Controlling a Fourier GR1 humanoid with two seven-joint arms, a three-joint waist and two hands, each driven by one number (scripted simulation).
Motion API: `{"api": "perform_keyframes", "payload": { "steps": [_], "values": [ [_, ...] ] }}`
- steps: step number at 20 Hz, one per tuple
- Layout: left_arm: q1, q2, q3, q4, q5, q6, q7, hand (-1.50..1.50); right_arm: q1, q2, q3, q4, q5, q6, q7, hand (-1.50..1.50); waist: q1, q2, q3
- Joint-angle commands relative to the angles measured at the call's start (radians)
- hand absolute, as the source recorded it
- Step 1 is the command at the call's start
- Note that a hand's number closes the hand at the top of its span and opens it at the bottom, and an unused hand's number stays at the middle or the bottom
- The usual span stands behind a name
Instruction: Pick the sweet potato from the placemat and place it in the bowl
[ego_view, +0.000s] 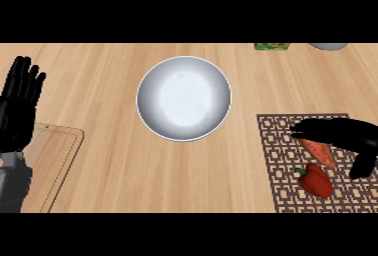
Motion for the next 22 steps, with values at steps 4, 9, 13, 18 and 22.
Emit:
{"api": "perform_keyframes", "payload": {
  "steps": [4,9,13,18,22],
  "values": [
    [0.026,-0.045,-0.017,-0.027,-0.035,0.01,0.022,0.0,0.001,0.054,-0.043,0.054,0.074,0.023,-0.017,-1.5,-0.003,-0.001,0.0],
    [-0.02,-0.021,0.002,-0.074,-0.038,0.009,0.077,0.0,-0.119,0.106,-0.057,0.243,0.154,-0.01,-0.046,-1.5,0.004,0.001,0.0],
    [0.019,-0.042,0.019,0.021,-0.032,-0.026,-0.033,0.0,-0.117,0.142,-0.103,0.278,0.099,-0.091,-0.148,1.5,0.004,0.003,0.0],
    [0.009,-0.008,0.031,-0.069,-0.029,-0.02,0.082,0.0,-0.077,0.19,-0.109,0.288,0.126,-0.192,-0.151,1.5,0.002,0.0,0.001],
    [-0.02,-0.039,0.005,-0.048,-0.055,-0.01,0.064,0.0,-0.144,0.156,-0.144,0.336,0.121,-0.158,-0.223,1.5,0.005,0.002,0.001]
  ]
}}
